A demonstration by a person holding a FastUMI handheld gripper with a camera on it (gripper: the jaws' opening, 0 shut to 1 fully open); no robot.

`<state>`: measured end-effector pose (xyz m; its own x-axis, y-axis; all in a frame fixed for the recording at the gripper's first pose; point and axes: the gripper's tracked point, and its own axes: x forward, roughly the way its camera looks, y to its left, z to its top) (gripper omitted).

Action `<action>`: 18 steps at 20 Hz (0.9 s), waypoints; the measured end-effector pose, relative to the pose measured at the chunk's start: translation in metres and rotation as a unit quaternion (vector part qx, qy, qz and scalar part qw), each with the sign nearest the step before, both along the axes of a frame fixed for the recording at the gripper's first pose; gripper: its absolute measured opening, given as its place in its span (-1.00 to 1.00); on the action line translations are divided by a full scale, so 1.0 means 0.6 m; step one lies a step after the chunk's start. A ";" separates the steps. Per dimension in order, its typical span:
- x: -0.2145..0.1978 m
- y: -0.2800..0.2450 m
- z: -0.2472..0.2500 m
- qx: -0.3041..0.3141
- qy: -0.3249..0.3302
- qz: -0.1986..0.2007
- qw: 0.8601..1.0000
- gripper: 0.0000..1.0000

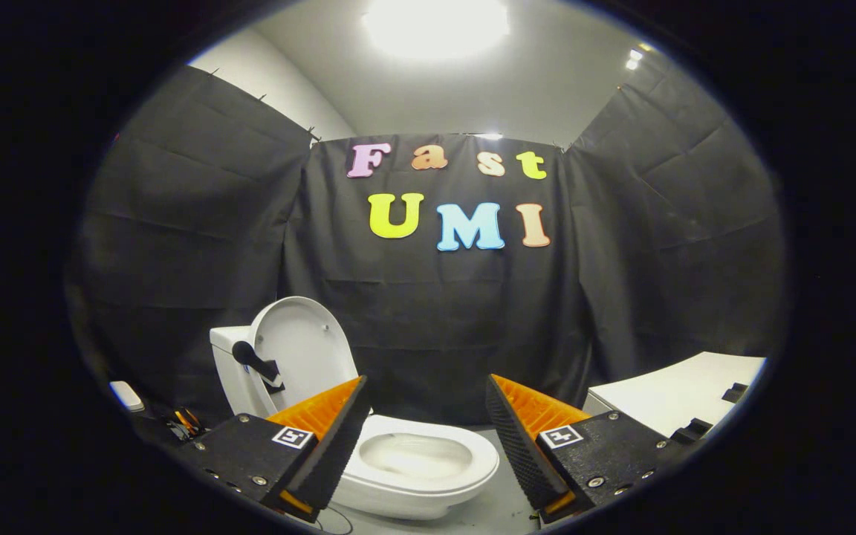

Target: Open the toilet lid.

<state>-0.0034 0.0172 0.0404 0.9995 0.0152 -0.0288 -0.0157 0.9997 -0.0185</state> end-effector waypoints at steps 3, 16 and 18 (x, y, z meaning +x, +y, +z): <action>-0.005 -0.021 -0.016 0.008 0.012 -0.013 1.000 0.89; -0.011 -0.034 -0.010 0.019 0.004 -0.019 1.000 0.89; -0.011 -0.034 -0.009 0.023 0.003 -0.019 1.000 0.89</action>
